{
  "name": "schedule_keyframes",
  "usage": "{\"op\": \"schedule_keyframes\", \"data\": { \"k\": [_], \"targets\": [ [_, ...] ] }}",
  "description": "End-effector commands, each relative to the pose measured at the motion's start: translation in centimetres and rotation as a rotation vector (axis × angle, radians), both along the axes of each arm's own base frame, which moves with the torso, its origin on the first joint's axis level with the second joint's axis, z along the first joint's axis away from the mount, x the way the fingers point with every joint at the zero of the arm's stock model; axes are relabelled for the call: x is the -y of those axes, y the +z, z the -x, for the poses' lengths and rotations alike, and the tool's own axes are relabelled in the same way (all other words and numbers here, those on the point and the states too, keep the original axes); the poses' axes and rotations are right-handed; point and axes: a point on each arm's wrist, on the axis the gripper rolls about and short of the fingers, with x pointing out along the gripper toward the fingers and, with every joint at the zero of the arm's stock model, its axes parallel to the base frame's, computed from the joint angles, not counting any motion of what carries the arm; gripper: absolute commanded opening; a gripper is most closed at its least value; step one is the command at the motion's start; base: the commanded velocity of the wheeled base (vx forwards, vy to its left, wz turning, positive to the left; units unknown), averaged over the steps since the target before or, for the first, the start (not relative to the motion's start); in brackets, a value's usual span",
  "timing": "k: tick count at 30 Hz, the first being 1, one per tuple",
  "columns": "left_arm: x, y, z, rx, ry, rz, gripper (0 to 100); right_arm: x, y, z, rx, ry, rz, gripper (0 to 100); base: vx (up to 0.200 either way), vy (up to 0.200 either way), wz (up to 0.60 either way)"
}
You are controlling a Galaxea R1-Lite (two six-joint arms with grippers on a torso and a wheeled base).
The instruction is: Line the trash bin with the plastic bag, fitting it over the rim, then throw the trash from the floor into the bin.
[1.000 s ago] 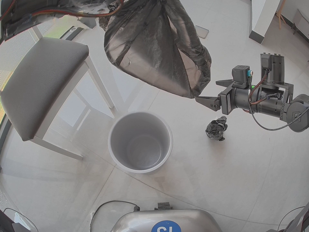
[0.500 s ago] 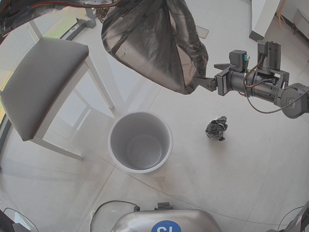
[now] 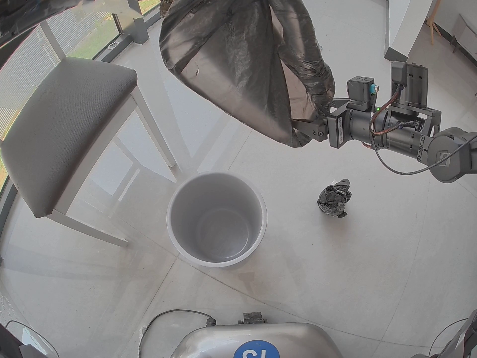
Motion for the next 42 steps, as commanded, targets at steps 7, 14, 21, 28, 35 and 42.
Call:
{"op": "schedule_keyframes", "data": {
  "k": [7,14,21,28,35,42],
  "targets": [
    [0.2,0.0,0.0,-0.009,-0.006,0.011,0,-0.1,-0.3,-0.2,-0.003,-0.001,0.0,0,0.0,0.0,0.0],
    [0.4,-1.1,-0.8,-0.052,0.016,-0.011,0,-0.6,-1.8,0.3,-0.046,0.002,0.023,0,0.0,0.0,0.0],
    [-1.4,-3.8,-1.3,-0.184,0.094,-0.146,0,-2.5,-5.9,4.6,-0.176,0.092,0.094,0,0.0,0.0,0.0],
    [-4.1,-7.0,-0.1,-0.328,0.18,-0.31,0,-4.1,-7.8,9.3,-0.252,0.206,0.114,0,0.0,0.0,0.0],
    [-6.3,-9.8,2.0,-0.458,0.189,-0.459,0,-4.3,-8.9,13.1,-0.293,0.293,0.149,0,0.0,0.0,0.0],
    [-6.1,-12.8,1.7,-0.552,0.183,-0.566,0,-4.0,-11.4,15.5,-0.391,0.337,0.197,0,0.0,0.0,0.0]
  ]
}}
